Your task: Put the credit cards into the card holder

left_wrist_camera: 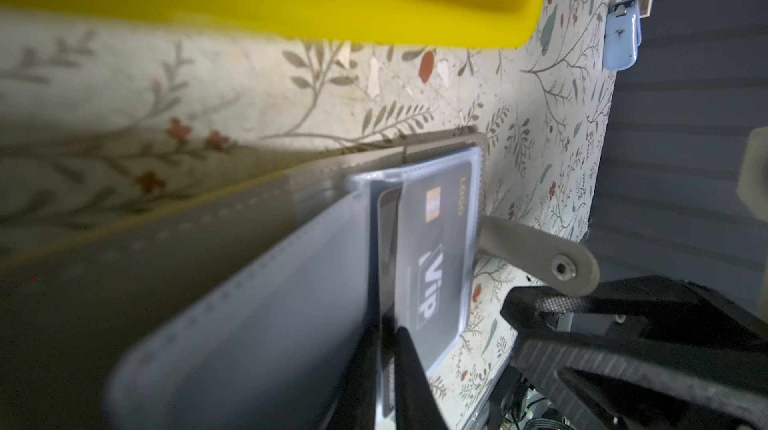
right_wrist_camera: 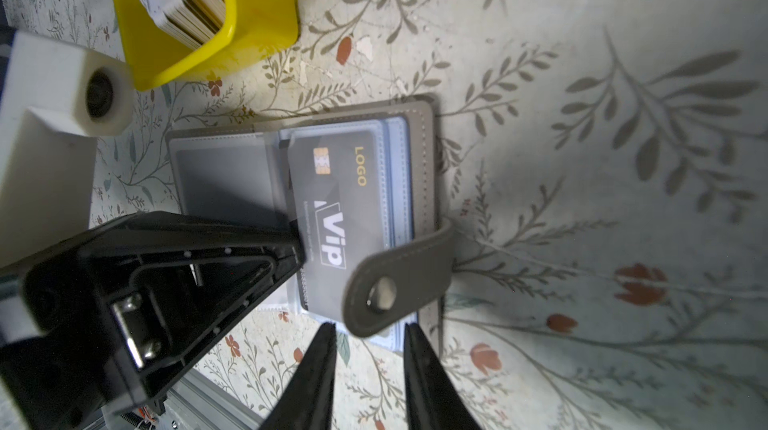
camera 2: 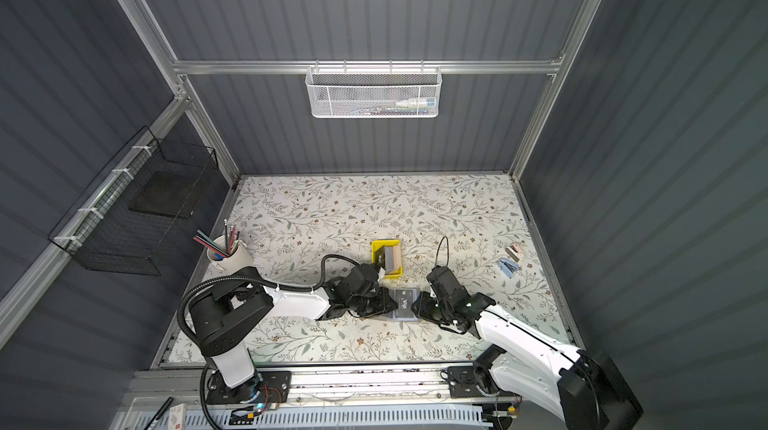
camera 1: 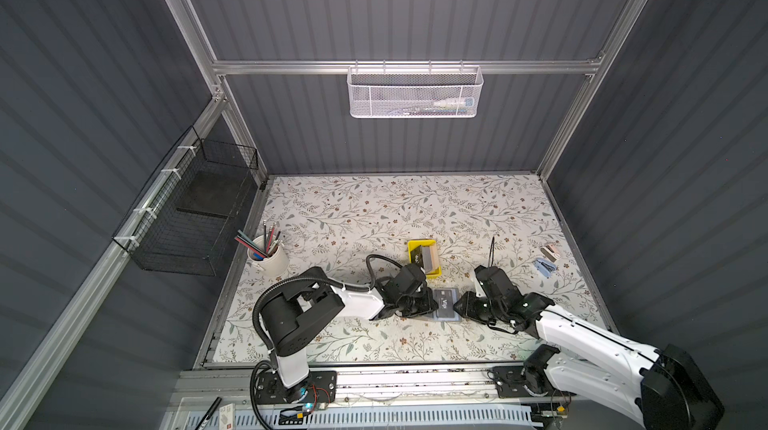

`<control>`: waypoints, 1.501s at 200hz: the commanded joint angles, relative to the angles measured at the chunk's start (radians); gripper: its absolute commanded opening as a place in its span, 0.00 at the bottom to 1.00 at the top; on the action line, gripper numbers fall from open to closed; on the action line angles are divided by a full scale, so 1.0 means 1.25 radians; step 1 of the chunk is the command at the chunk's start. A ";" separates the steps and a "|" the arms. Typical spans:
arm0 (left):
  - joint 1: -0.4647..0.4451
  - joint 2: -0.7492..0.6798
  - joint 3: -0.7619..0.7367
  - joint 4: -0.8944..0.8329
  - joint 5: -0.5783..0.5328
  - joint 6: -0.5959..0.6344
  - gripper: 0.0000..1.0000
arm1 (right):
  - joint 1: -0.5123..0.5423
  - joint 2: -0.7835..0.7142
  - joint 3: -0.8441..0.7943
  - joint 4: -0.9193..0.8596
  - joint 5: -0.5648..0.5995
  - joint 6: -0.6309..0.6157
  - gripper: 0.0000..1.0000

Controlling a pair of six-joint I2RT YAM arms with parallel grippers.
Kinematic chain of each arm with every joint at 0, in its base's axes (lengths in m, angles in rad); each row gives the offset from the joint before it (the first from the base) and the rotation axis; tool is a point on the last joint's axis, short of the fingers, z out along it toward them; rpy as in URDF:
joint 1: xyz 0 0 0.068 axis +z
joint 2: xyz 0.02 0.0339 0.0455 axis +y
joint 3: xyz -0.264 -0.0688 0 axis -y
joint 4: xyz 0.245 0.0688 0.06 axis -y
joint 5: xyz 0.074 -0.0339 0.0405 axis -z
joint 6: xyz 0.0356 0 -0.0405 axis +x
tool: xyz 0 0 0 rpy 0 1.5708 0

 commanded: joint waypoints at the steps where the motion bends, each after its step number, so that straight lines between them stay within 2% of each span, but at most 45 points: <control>1: -0.007 -0.017 0.009 -0.063 -0.018 0.023 0.14 | -0.003 0.000 -0.010 0.002 -0.004 0.003 0.31; 107: -0.012 -0.078 0.023 -0.116 -0.052 0.067 0.16 | -0.003 -0.009 -0.010 0.003 -0.012 -0.001 0.30; 196: -0.025 -0.017 0.063 -0.156 -0.047 0.070 0.11 | -0.003 -0.011 -0.011 0.000 -0.012 -0.002 0.30; 247: -0.031 -0.025 0.072 -0.212 -0.086 0.079 0.11 | -0.004 -0.009 -0.012 -0.003 -0.011 -0.004 0.31; 300: -0.035 -0.011 0.083 -0.226 -0.086 0.081 0.10 | -0.004 -0.009 -0.009 -0.003 -0.010 -0.004 0.30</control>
